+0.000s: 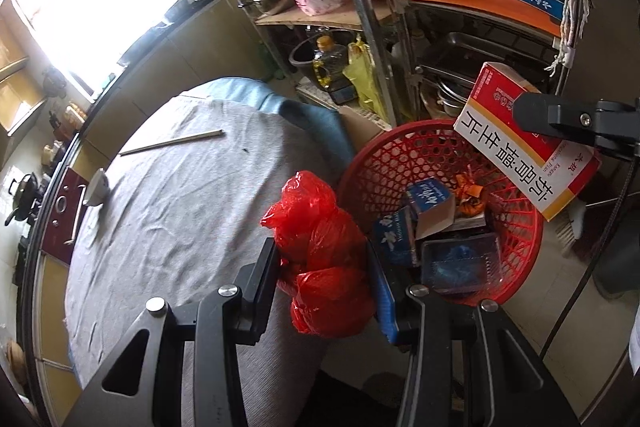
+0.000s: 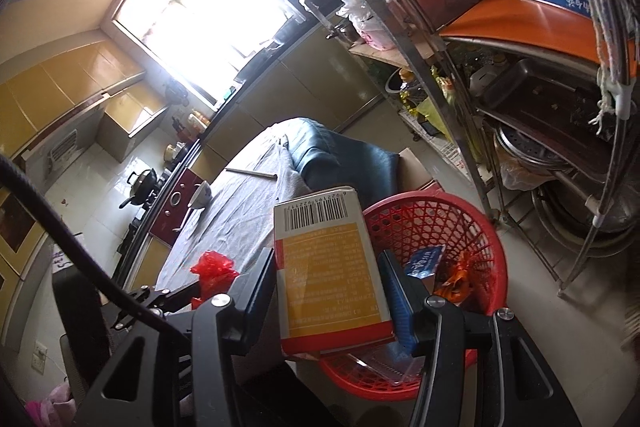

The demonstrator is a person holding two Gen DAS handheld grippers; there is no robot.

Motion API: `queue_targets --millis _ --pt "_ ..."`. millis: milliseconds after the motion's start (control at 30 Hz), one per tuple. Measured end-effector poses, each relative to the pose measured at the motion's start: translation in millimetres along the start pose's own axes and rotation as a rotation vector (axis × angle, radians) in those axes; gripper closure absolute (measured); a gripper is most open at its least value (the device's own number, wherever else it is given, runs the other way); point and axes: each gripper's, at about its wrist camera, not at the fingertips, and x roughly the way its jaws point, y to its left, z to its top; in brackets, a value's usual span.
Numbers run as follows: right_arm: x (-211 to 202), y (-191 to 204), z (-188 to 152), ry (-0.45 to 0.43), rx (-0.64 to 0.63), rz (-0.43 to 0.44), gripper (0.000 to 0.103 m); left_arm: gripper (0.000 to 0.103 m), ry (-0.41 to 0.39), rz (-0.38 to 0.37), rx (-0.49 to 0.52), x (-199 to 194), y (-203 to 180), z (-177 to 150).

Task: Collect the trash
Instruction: 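Lower the red bag and red-and-white box into the red basket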

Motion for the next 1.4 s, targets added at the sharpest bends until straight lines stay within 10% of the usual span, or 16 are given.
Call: queue_targets --millis 1400 --pt "76 -66 28 0.13 0.14 -0.182 0.047 0.057 0.113 -0.257 0.003 101 -17 45"
